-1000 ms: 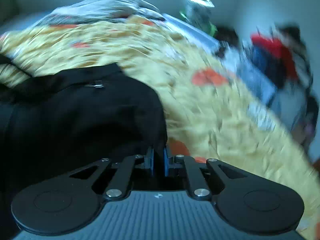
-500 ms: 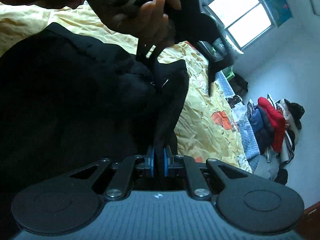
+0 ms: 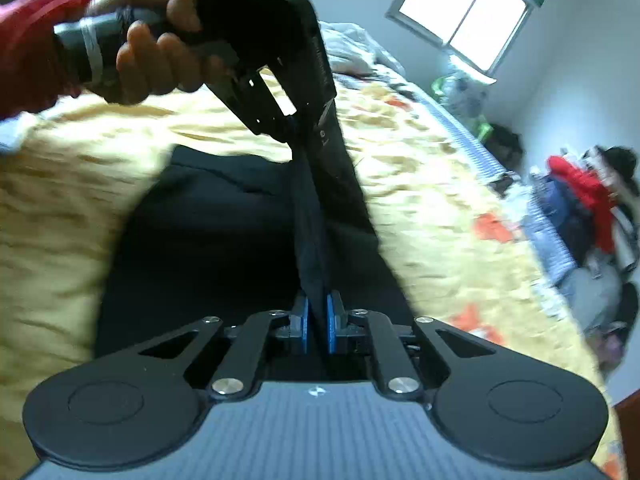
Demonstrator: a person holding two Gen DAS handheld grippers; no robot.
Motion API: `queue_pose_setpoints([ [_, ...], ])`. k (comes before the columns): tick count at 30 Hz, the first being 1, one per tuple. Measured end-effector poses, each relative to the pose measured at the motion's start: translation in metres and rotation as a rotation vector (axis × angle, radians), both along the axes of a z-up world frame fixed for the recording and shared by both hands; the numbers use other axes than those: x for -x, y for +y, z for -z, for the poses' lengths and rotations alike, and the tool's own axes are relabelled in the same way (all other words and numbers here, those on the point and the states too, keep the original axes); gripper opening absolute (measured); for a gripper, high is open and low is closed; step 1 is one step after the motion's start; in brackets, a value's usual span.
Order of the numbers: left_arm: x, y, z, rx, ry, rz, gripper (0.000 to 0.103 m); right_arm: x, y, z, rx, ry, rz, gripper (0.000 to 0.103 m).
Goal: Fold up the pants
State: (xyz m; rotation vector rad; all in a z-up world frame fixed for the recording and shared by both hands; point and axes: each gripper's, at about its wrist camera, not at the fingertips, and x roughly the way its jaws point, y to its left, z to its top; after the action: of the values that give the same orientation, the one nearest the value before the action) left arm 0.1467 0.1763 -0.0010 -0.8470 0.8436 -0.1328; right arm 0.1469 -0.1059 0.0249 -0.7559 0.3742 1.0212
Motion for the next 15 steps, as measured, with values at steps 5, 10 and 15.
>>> queue_pose_setpoints([
  [5, 0.044, 0.006, 0.022, 0.004, 0.065, 0.026, 0.006, 0.044, 0.003, 0.013, 0.020, 0.089, -0.037, 0.009],
  [10, 0.055, 0.006, 0.038, -0.035, 0.097, 0.020, 0.006, 0.054, 0.010, 0.023, 0.027, 0.140, -0.029, 0.009],
  [15, 0.060, 0.000, 0.039, -0.089, 0.088, 0.019, 0.008, 0.056, 0.010, 0.026, -0.006, 0.190, -0.002, 0.009],
])
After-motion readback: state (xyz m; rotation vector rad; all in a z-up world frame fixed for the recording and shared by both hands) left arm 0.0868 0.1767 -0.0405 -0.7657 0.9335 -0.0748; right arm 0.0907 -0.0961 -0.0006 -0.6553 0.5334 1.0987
